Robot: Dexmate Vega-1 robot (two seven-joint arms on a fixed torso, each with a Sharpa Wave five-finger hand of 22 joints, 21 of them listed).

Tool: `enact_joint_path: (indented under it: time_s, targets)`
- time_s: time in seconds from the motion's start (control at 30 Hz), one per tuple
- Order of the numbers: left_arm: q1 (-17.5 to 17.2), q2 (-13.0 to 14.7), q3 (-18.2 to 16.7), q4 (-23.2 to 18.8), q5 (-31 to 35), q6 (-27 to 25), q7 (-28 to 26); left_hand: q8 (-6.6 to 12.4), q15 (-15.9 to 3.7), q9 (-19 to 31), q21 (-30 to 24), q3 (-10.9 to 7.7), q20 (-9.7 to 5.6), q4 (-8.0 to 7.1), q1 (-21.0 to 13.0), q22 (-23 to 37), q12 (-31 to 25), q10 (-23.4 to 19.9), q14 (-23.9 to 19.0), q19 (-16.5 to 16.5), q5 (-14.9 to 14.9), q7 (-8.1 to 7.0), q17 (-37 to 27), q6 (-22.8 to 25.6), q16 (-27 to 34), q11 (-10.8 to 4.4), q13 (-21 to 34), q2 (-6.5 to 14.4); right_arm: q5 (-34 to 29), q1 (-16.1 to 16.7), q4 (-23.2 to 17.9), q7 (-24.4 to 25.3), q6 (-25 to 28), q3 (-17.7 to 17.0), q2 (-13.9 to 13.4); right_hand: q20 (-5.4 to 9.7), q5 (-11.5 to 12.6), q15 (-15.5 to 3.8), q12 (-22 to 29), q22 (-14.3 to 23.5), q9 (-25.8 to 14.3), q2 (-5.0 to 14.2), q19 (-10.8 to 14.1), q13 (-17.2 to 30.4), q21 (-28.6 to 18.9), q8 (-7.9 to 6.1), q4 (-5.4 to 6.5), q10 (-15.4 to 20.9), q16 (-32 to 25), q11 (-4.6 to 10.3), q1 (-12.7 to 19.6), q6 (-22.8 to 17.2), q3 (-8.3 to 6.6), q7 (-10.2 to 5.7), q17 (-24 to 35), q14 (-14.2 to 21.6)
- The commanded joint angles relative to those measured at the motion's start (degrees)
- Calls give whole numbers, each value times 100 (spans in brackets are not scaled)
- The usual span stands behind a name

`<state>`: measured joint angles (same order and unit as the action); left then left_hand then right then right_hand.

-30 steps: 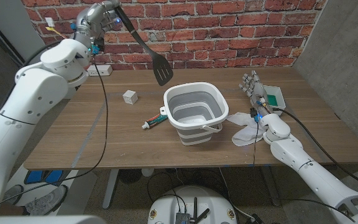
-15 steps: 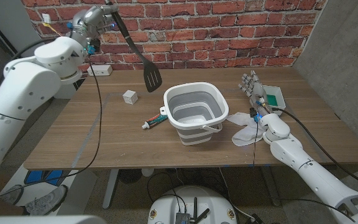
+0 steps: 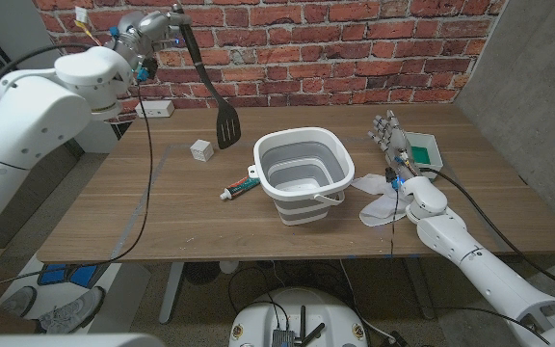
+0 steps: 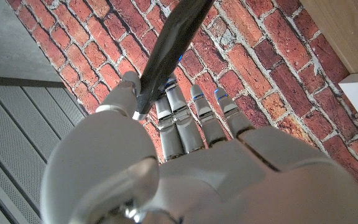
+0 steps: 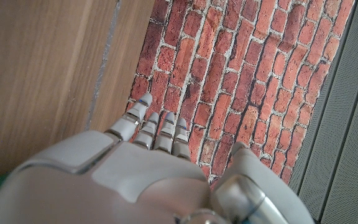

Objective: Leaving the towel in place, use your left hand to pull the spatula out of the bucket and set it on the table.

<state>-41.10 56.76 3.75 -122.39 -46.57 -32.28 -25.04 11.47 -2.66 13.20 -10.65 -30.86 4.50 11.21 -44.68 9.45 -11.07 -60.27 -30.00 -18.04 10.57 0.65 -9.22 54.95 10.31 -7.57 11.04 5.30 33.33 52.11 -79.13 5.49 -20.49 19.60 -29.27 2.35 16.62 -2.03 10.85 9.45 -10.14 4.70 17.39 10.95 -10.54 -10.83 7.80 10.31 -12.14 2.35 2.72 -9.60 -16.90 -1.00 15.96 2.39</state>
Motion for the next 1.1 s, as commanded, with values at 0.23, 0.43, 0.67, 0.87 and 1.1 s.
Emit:
enact_joint_path:
  time_s: [0.23, 0.43, 0.67, 0.87, 1.1]
  targets:
    - [678, 305, 662, 47, 488, -726, 606, 60, -571, 10, -9, -233, -57, -151, -373, 15, -54, -328, -82, 19, 32, 77, -10, 94, -13, -302, 16, 455, 20, -44, 36, -18, 48, 17, 11, 67, 20, -64, 31, 11, -11, 194, -18, 13, -18, -14, 3, 22, -26, -10, -49, -51, -64, -8, 8, -8]
    - [798, 394, 872, 22, 773, -768, 825, 66, -579, 11, -5, -233, -62, -140, -379, 14, -51, -320, -73, 32, 33, 57, -8, 110, -18, -302, 16, 445, 30, -37, 52, -45, 49, 24, 6, 67, 20, -61, 33, 11, -11, 194, -20, 13, -17, -13, 4, 27, -26, -6, -51, -48, -67, -7, 7, -10]
    - [1033, 543, 1214, -98, 1278, -987, 1050, 57, -592, 14, 2, -231, -68, -133, -384, 14, -34, -285, -58, 55, 31, 26, -7, 86, -23, -314, 18, 437, 44, -39, 57, -74, 66, 29, -7, 68, 19, -61, 32, 11, -11, 194, -15, 13, -19, -14, 5, 23, -27, -6, -54, -51, -71, -4, 5, -10]
    - [1202, 622, 1415, -77, 1593, -1070, 1380, 54, -615, 16, 8, -228, -70, -132, -388, 13, -32, -281, -45, 76, 28, 16, -8, 74, -24, -311, 19, 438, 52, -64, 74, -90, 105, 50, 2, 69, 19, -59, 31, 11, -11, 195, -15, 13, -19, -13, 6, 21, -28, -5, -55, -49, -74, 0, 4, -9]
    - [1763, 765, 1909, -55, 2126, -1422, 2008, 55, -602, 19, 7, -222, -68, -144, -374, 13, -30, -278, -42, 82, 25, 24, -8, 72, -22, -313, 20, 437, 38, -109, 110, -97, 125, 77, 20, 68, 18, -59, 31, 11, -11, 192, -16, 13, -19, -14, 7, 22, -29, -4, -58, -53, -74, 6, 3, -11]
